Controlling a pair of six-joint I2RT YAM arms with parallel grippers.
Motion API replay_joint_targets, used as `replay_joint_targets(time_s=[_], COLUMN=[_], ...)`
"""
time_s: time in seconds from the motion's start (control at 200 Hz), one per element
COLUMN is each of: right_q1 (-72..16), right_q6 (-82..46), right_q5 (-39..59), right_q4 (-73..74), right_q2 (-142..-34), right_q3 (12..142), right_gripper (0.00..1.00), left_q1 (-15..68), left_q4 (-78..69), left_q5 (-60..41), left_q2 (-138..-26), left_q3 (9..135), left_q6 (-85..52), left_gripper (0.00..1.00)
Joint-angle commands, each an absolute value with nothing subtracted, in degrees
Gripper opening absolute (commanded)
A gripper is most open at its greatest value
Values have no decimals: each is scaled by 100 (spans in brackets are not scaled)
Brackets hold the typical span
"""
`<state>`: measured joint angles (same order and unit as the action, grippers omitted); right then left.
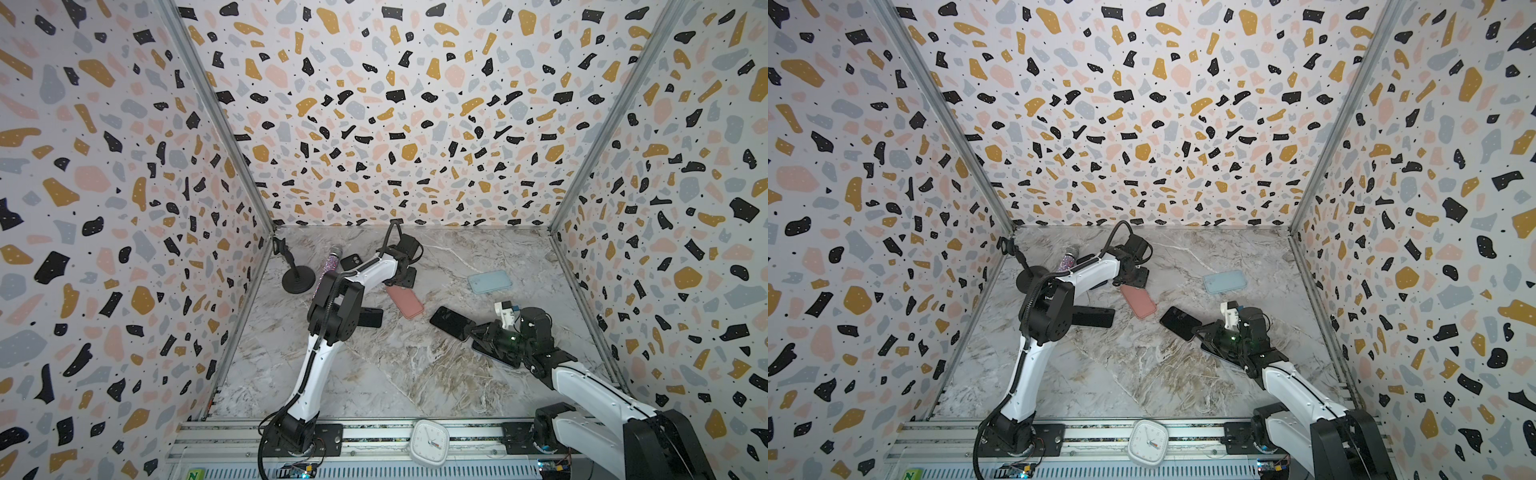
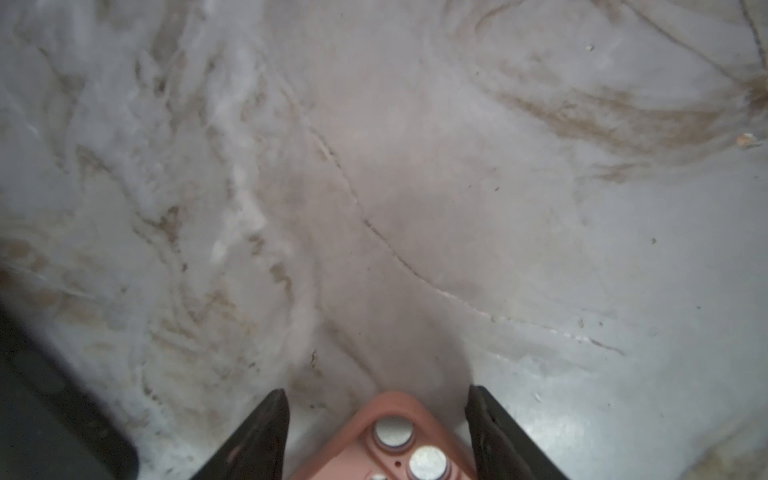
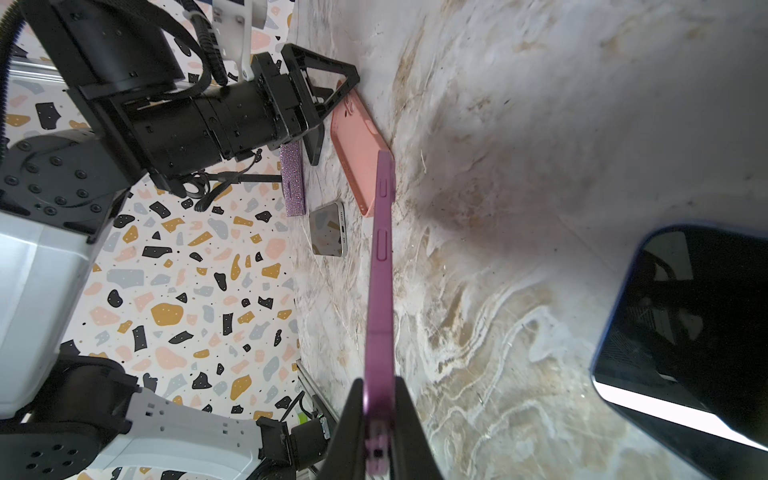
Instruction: Put the phone into the phone case
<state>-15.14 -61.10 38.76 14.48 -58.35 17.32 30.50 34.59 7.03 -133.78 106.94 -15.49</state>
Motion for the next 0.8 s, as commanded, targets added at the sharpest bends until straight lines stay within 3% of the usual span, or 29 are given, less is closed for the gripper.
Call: replay_joint_targets(time_s=[0.0,0.796], right_q1=[-1547,-1547], right_q6=[-5985,-5918], right_q5=[3924,4061], right_q4=[1587,1514], right_q2=[-5657,-5795], right_q3=[2061,2293], right_gripper=[0,0], left_q1=[3017,2900], left_q4=[3534,2111], left_q5=[225,-1419], left_q2=[-13182,-11663], left_q3=[10336,7829], left_q6=[-1728,-2536], left_gripper=[70,75])
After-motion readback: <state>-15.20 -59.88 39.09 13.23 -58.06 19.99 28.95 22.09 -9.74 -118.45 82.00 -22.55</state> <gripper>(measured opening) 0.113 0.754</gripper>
